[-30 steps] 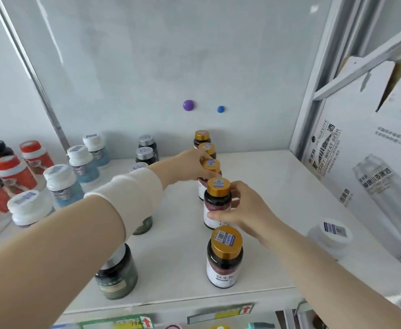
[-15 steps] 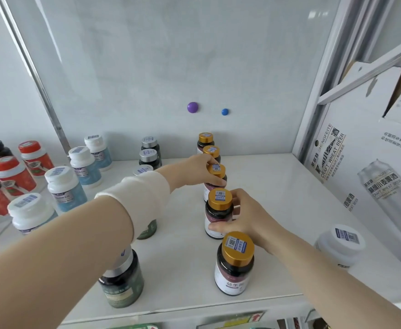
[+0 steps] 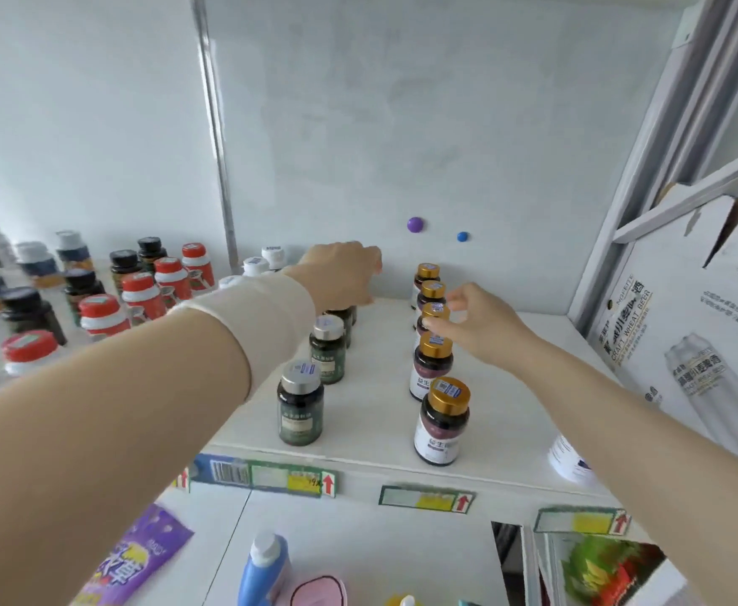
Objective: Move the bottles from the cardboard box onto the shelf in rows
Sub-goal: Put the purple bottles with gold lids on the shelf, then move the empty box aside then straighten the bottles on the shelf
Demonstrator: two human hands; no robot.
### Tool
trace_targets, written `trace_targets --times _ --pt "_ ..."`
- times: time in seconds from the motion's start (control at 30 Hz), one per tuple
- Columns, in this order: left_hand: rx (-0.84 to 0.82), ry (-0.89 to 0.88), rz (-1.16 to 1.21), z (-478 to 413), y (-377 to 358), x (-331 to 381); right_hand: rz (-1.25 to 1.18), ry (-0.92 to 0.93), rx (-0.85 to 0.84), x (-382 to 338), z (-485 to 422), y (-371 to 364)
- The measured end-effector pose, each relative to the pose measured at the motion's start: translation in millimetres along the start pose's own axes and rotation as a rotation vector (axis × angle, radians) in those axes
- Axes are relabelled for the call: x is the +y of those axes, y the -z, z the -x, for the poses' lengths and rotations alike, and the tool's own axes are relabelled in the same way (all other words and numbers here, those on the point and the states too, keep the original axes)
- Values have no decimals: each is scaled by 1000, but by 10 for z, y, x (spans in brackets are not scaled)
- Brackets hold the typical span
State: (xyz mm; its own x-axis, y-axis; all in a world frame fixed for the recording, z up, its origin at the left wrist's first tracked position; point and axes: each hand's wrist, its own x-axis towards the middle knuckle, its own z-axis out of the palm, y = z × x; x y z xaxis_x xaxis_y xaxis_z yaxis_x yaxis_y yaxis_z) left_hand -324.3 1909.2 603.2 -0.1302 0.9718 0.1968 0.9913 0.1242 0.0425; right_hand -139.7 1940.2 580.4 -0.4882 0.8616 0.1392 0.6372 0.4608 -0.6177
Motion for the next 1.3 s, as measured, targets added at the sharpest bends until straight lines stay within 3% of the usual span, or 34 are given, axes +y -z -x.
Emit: trace_targets --times 0.17,0.47,0.67,0.9,1.3 --pt "63 14 -421 830 259 -369 308 184 -65 -582 193 -361" --pt "-32 326 -753 2598 671 -1831 454 594 -73 -2333 530 -1717" --pt "-119 580 -757 4071 721 -3194 518 881 -134 -3805 964 -3071" --pt "-323 846 -681 5665 423 -4601 615 1072 -314 -4996 1606 -4780" --pt "-473 1007 -490 6706 -649 -6810 722 1274 -539 -6300 1524 -7416"
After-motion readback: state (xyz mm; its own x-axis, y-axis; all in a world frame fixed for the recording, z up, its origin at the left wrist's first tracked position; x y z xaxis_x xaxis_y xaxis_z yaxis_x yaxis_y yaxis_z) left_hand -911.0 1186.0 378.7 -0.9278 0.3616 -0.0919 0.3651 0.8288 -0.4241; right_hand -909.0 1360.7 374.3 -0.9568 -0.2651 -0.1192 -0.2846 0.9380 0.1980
